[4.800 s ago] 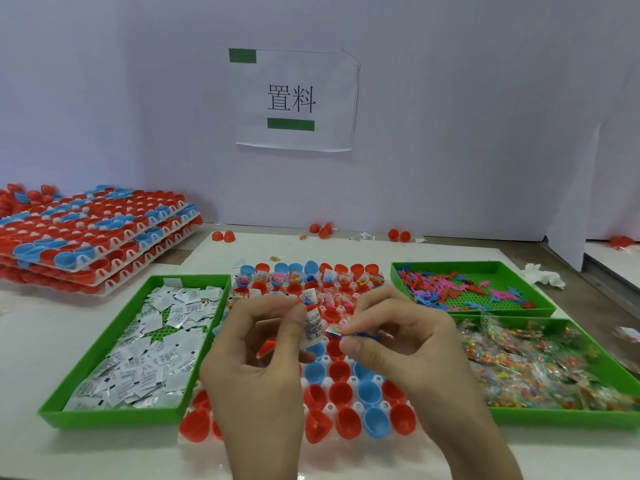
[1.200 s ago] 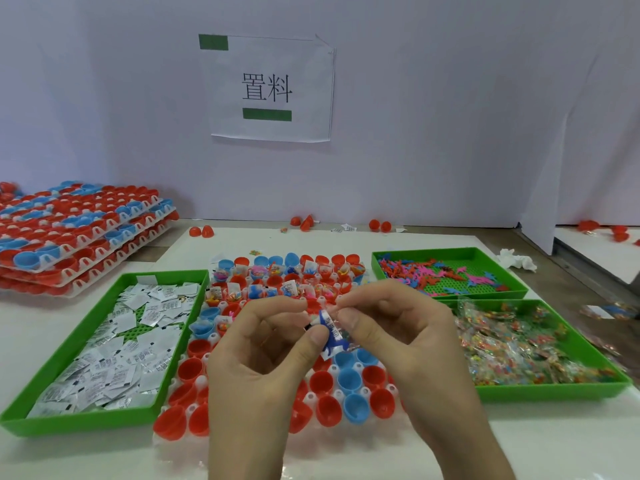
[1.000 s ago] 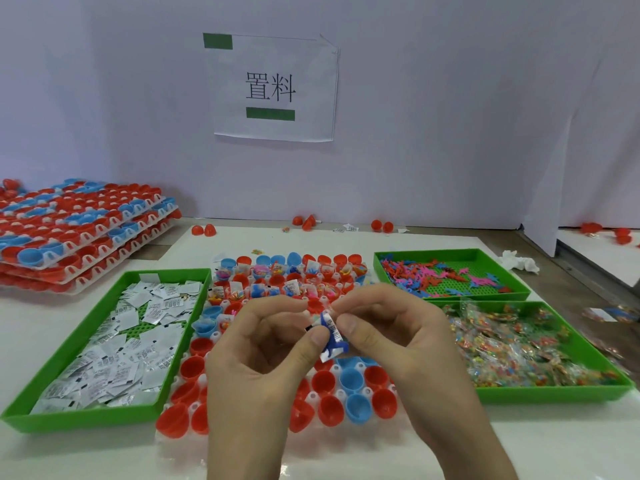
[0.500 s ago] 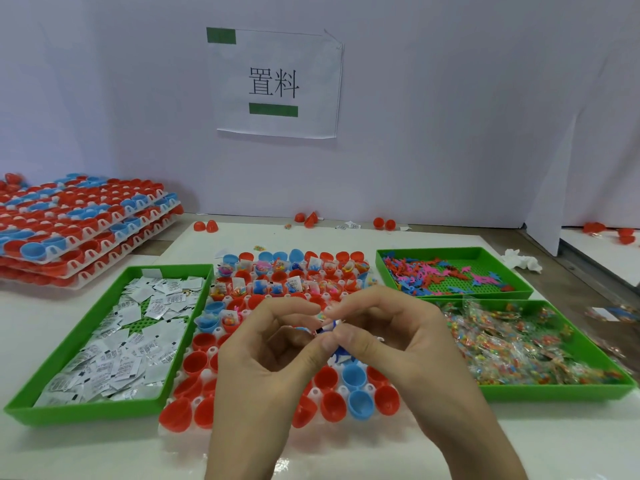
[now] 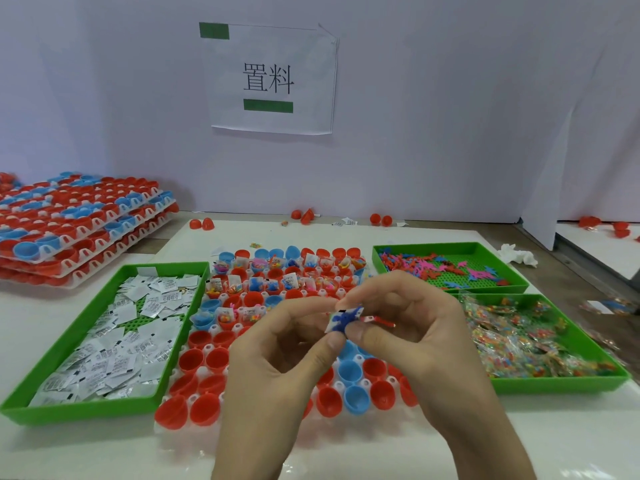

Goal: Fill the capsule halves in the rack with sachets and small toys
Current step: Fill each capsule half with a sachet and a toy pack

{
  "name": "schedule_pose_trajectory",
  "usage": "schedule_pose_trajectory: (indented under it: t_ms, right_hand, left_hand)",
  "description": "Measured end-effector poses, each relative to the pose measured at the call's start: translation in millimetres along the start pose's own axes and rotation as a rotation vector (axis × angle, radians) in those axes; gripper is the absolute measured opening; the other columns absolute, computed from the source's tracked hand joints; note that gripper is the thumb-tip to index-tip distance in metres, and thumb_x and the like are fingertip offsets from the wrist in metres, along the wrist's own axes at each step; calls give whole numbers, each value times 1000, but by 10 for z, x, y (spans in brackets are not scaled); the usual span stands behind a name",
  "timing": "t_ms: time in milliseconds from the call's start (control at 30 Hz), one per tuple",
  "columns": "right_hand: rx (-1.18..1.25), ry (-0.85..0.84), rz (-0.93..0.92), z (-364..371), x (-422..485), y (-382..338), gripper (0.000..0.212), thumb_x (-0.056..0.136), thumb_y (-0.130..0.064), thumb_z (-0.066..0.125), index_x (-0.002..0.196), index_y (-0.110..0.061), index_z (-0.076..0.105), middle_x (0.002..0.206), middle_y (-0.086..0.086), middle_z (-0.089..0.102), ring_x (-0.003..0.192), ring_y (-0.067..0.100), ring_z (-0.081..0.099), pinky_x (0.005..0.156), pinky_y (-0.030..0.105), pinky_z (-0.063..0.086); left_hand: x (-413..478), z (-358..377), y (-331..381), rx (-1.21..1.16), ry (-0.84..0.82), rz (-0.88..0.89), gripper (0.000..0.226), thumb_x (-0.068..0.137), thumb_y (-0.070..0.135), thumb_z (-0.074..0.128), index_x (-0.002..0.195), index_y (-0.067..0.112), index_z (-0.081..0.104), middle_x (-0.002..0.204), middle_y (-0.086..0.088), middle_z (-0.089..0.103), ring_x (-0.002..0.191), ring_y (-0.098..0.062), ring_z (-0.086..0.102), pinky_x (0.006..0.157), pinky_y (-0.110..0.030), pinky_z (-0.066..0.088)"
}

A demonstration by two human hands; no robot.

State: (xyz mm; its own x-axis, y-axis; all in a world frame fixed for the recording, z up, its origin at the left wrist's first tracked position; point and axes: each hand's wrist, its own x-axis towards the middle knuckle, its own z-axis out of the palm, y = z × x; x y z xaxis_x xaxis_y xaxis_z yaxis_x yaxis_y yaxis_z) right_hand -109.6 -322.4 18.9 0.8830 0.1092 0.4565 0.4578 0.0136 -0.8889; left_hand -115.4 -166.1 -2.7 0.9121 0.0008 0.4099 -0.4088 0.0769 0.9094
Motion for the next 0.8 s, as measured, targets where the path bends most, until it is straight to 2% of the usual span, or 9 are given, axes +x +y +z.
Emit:
schedule_pose_trajectory:
  t_ms: [100, 167, 233, 300, 367, 433, 500, 633, 800]
  right_hand:
    - [-12, -41, -2, 6, -1, -30, 29, 76, 1, 74, 93, -23, 74, 92, 0, 76, 93, 17, 73, 78, 21, 57]
    - [-47, -46, 10, 30, 5, -29, 28, 74, -9, 77, 94, -28, 73, 94, -5, 75, 95, 16, 72, 79, 21, 57]
    - [-124, -14, -4, 51, 16, 1, 29, 77, -9, 80, 95, -32, 73, 92, -9, 75, 93, 14, 72, 78, 19, 57]
    - [-180, 60, -32, 34, 27, 50, 32, 80, -2, 79, 92, -31, 74, 88, -8, 76, 87, 13, 73, 75, 18, 57]
    - [-227, 184, -51, -53, 38, 111, 31, 79, 0, 79, 87, -30, 75, 85, -7, 76, 84, 12, 73, 74, 16, 55]
    - [-361, 305, -54, -183, 52, 188, 31, 77, -3, 82, 84, -32, 74, 84, -13, 75, 83, 8, 71, 74, 10, 51]
    - [-513, 357, -22, -293, 61, 272, 30, 76, -6, 84, 82, -34, 72, 82, -18, 72, 81, 5, 69, 72, 6, 46]
    - [-632, 319, 58, -332, 78, 436, 28, 74, -6, 84, 78, -32, 72, 77, -23, 70, 74, 1, 65, 65, 5, 44]
    - [-668, 226, 116, -255, 99, 568, 30, 73, -4, 84, 75, -31, 72, 74, -23, 69, 72, 0, 64, 66, 4, 44]
  left_hand:
    - [-3, 11, 10, 61, 52, 21, 21, 70, 25, 73, 88, 37, 76, 77, 4, 74, 74, -10, 70, 64, -14, 54]
    - [-3, 5, 10, 95, 69, 25, 18, 69, 30, 74, 86, 36, 76, 78, 3, 73, 75, -15, 71, 66, -18, 56]
    - [-6, 8, 15, 119, 63, 28, 16, 69, 32, 76, 85, 35, 75, 77, 3, 73, 75, -16, 71, 67, -19, 57]
    - [-10, 14, -1, 145, 38, 29, 18, 76, 22, 77, 85, 37, 75, 76, 4, 73, 75, -13, 71, 67, -17, 56]
    - [-12, -12, -25, 178, 64, 21, 32, 81, 8, 75, 85, 39, 75, 79, 6, 73, 77, -11, 70, 67, -14, 54]
    - [0, -77, -27, 177, 137, 17, 33, 83, 5, 73, 84, 37, 75, 80, 4, 73, 78, -14, 70, 66, -15, 55]
    - [18, -144, -25, 146, 204, 20, 29, 85, 6, 73, 82, 35, 75, 79, 0, 73, 76, -17, 70, 66, -18, 56]
    - [34, -200, -32, 137, 254, 7, 34, 87, 2, 67, 80, 34, 74, 80, -2, 73, 76, -18, 70, 67, -20, 57]
    - [27, -204, -26, 133, 291, 22, 34, 87, 0, 65, 81, 31, 74, 78, -4, 72, 70, -15, 68, 64, -18, 56]
